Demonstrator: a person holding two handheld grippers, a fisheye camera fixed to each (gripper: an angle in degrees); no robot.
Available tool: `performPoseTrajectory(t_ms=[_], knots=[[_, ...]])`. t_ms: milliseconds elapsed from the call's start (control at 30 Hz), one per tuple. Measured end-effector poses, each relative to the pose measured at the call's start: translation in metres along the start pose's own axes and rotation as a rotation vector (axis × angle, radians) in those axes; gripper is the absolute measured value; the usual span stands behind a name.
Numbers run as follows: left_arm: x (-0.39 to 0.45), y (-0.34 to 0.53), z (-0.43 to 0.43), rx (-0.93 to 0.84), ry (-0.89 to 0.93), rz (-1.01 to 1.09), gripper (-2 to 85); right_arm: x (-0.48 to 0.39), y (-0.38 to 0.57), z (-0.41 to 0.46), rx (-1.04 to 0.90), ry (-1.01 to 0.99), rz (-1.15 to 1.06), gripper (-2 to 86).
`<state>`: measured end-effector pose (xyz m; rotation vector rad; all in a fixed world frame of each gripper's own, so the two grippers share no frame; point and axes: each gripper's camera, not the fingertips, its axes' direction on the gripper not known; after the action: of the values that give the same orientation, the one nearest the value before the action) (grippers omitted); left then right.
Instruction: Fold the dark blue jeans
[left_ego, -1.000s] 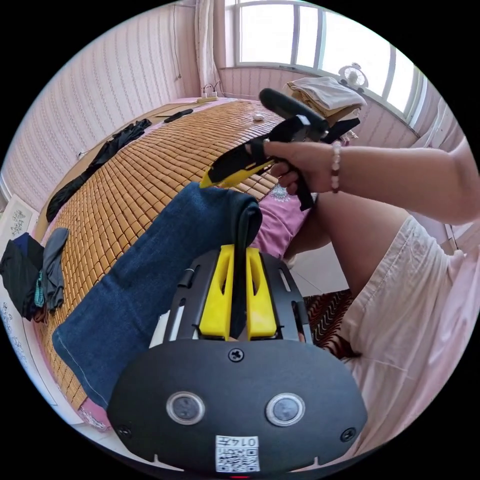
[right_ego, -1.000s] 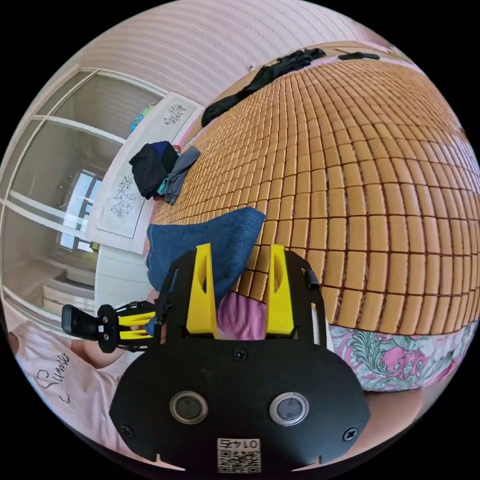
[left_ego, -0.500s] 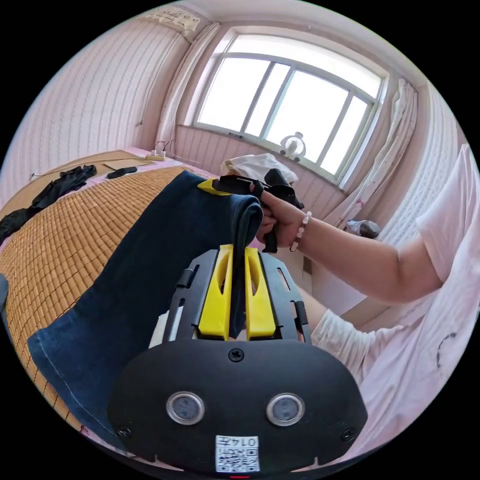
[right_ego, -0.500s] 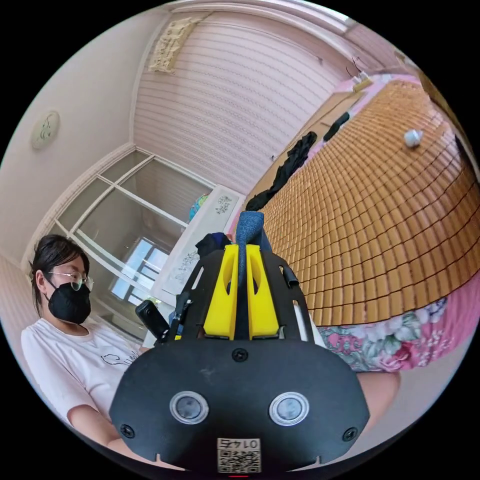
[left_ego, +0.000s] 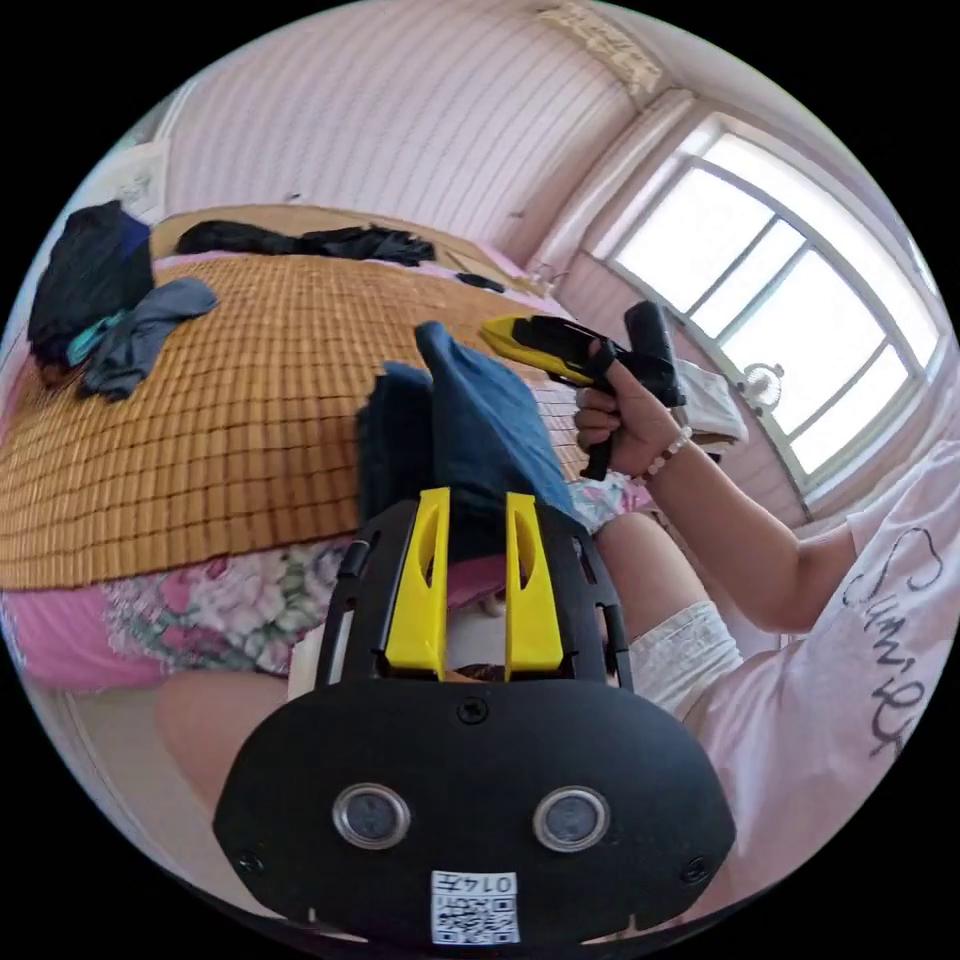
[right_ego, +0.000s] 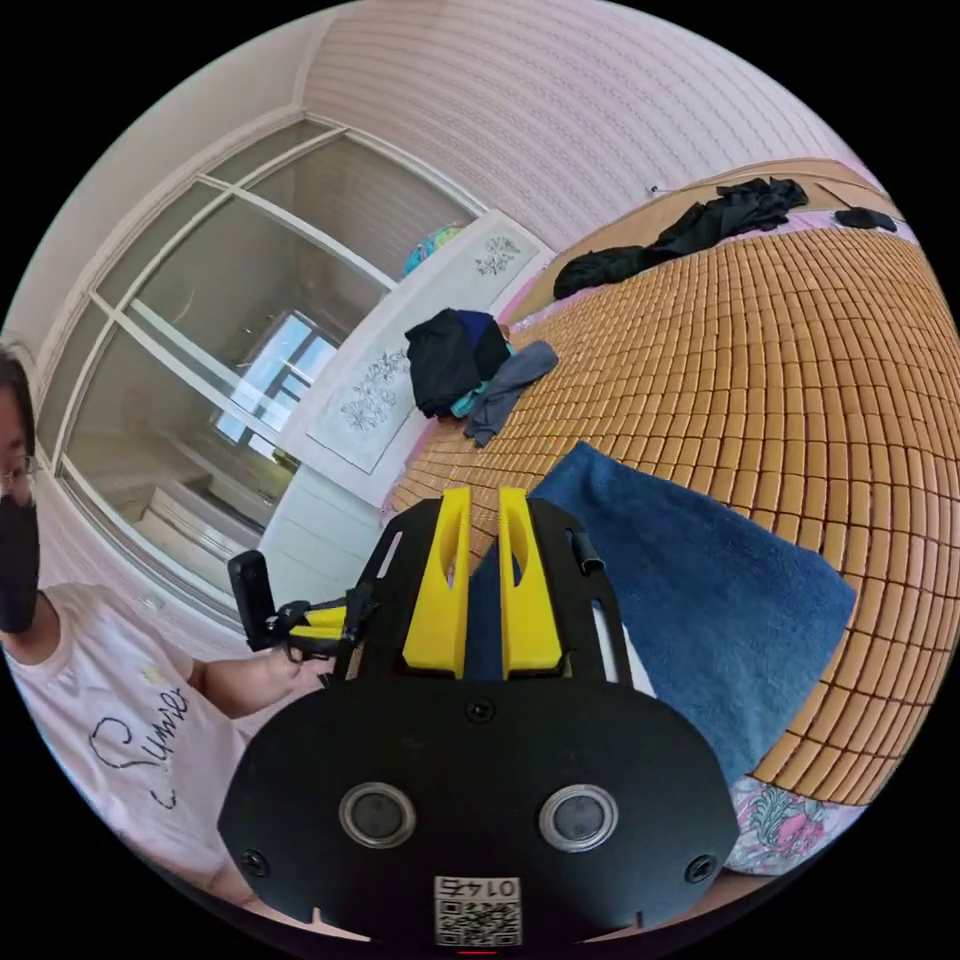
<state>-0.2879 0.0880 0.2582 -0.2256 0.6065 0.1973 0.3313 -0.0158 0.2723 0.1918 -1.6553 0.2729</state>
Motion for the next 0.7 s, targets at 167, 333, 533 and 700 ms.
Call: performPoseTrajectory(t_ms=[167,333,533,700], knots=[[-0.028,-0.015,0.010,0.001,-0.022,-0.054,11.3,-0.029,0.061,0.002,-0.221,0.278,-0.090,2.7],[-0.032,-0.070,0.069,-0.052,0.045,-0.029,13.6,-0.040,0.112,0.051,-0.382,0.481,-0.147,1.8],[-0.040,-0.107,0.127,-0.214,0.039,0.005,15.8,-0.062,0.098,0.042,-0.335,0.530,-0.198,2.8],[-0.055,-0.114,0.153,-0.264,0.136,-0.054,16.0,-0.006,0.084,-0.038,-0.061,0.476,0.102,14.5]])
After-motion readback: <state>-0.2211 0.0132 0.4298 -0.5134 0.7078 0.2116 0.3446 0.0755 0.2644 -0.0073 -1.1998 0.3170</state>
